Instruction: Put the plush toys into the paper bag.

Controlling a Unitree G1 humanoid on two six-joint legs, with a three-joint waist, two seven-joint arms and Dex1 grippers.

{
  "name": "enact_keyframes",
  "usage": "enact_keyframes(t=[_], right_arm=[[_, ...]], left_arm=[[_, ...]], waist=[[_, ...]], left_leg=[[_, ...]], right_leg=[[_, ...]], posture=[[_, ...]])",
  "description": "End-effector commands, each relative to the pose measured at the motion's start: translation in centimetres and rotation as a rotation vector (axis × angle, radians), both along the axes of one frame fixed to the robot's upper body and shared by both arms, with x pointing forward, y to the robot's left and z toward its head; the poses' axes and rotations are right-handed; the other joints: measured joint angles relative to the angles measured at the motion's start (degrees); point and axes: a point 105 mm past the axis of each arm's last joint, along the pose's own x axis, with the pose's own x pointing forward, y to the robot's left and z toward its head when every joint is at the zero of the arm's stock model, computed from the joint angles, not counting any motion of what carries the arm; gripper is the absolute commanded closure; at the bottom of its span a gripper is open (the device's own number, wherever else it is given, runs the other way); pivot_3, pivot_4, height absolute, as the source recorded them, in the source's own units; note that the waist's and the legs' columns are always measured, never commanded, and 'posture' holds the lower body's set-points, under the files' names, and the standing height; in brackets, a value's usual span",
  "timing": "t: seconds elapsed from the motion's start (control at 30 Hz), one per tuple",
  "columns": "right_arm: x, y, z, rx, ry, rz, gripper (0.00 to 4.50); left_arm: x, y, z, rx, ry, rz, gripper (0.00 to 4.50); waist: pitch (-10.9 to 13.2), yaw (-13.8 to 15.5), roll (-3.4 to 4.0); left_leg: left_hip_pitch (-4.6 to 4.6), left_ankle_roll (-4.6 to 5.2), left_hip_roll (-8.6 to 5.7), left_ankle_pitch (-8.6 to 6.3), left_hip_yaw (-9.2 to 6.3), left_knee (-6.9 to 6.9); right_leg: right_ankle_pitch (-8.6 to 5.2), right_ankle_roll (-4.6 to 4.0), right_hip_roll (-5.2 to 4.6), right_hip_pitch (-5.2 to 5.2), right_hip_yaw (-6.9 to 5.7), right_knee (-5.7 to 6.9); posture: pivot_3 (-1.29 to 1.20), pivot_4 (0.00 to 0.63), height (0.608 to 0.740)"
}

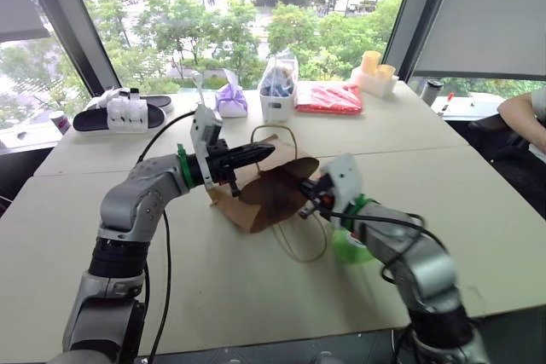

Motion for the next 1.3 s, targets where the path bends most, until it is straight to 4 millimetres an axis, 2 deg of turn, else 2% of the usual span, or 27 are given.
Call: enact_keyframes(t=[0.03,0.13,0.2,0.27,0.37,0.53,0.67,0.87,0.97,1.07,1.2,1.27,1.3], right_arm=[[-3.3,-2.9,1.3,-0.040,-0.005,-0.023,3.62],[-5.3,-5.1,0.7,-0.098,0.050,-0.058,2.09],[-6.4,-5.6,0.1,-0.110,0.088,-0.051,1.16],[-7.3,-5.8,-1.4,-0.129,0.155,-0.040,0.06],[-8.1,-6.1,-3.8,-0.197,0.226,-0.022,0.06],[-6.7,-7.6,-5.5,-0.273,0.202,-0.102,0.06],[-5.0,-8.8,-6.8,-0.467,0.111,-0.126,0.06],[-3.9,-8.6,-8.7,-0.554,0.063,-0.075,0.06],[-3.5,-8.5,-9.0,-0.551,0.053,-0.070,0.94],[-3.2,-8.2,-8.6,-0.521,0.044,-0.067,2.44],[-3.1,-9.2,-8.3,-0.527,0.058,-0.086,4.32],[-3.1,-9.3,-7.1,-0.507,0.031,-0.086,4.32],[-2.9,-8.8,-5.6,-0.445,0.003,-0.084,4.32]], left_arm=[[-1.1,0.1,0.1,0.015,-0.017,-0.041,4.50],[-1.3,0.2,-0.1,0.020,-0.012,-0.051,4.50],[-1.4,0.1,-0.1,0.025,-0.013,-0.056,4.50],[-1.4,0.1,-0.1,0.028,-0.012,-0.059,4.50],[-1.3,0.1,-0.1,0.032,-0.015,-0.059,4.50],[-1.1,0.1,0.4,0.034,-0.029,-0.051,4.50],[-1.0,0.1,0.5,0.036,-0.036,-0.044,4.50],[-0.9,0.2,0.5,0.041,-0.045,-0.029,4.50],[-0.9,0.2,0.6,0.037,-0.049,-0.020,4.50],[-0.9,0.3,0.6,0.036,-0.052,-0.014,4.50],[-1.0,0.3,0.6,0.034,-0.053,-0.006,4.50],[-0.8,0.5,0.6,0.032,-0.056,0.007,4.50],[-0.6,0.5,0.7,0.029,-0.054,0.014,4.50]], waist=[[0.00,0.55,0.00],[0.00,0.75,-0.01],[0.00,0.83,-0.01],[0.00,0.79,-0.01],[0.00,0.76,-0.02],[0.01,0.68,-0.02],[0.01,0.71,-0.03],[0.01,0.72,-0.03],[0.00,0.72,-0.05],[0.00,0.73,-0.05],[0.00,0.74,-0.05],[0.00,0.84,-0.05],[0.00,0.87,-0.05]], left_leg=[[0.00,0.06,0.00,-0.04,0.01,0.00],[0.01,0.14,0.00,-0.08,0.14,0.04],[0.03,0.15,0.00,-0.08,0.18,0.08],[0.08,0.16,0.01,-0.09,0.19,0.09],[0.11,0.18,0.01,-0.10,0.24,0.09],[0.11,0.18,0.02,-0.09,0.28,0.14],[0.11,0.18,0.01,-0.09,0.29,0.14],[0.11,0.17,0.02,-0.09,0.29,0.14],[0.12,0.17,0.02,-0.09,0.28,0.14],[0.13,0.17,0.02,-0.09,0.27,0.15],[0.13,0.17,0.02,-0.09,0.26,0.15],[0.13,0.17,0.01,-0.09,0.26,0.15],[0.12,0.17,0.01,-0.09,0.26,0.16]], right_leg=[[0.00,0.00,0.00,0.02,0.00,-0.04],[0.00,0.00,0.00,0.12,-0.02,-0.11],[0.00,-0.01,0.00,0.19,-0.05,-0.12],[0.00,0.00,0.00,0.27,-0.06,-0.13],[-0.01,0.00,-0.01,0.29,-0.05,-0.14],[-0.01,0.00,-0.01,0.30,-0.04,-0.15],[-0.01,0.00,-0.01,0.30,-0.04,-0.16],[-0.01,0.00,-0.01,0.32,-0.04,-0.20],[-0.01,0.00,-0.01,0.34,-0.04,-0.20],[-0.01,0.00,-0.01,0.34,-0.04,-0.20],[-0.01,0.00,-0.01,0.35,-0.04,-0.20],[-0.01,0.00,-0.01,0.35,-0.04,-0.20],[-0.01,0.00,-0.01,0.35,-0.04,-0.20]], posture=[[0.00,0.150,0.740],[0.00,0.150,0.740],[0.00,0.150,0.740],[0.00,0.150,0.740],[0.00,0.150,0.740],[0.00,0.150,0.740],[0.00,0.150,0.740],[0.00,0.150,0.740],[0.00,0.150,0.740],[0.00,0.150,0.740],[0.00,0.150,0.740],[0.00,0.150,0.740],[0.00,0.150,0.740]])
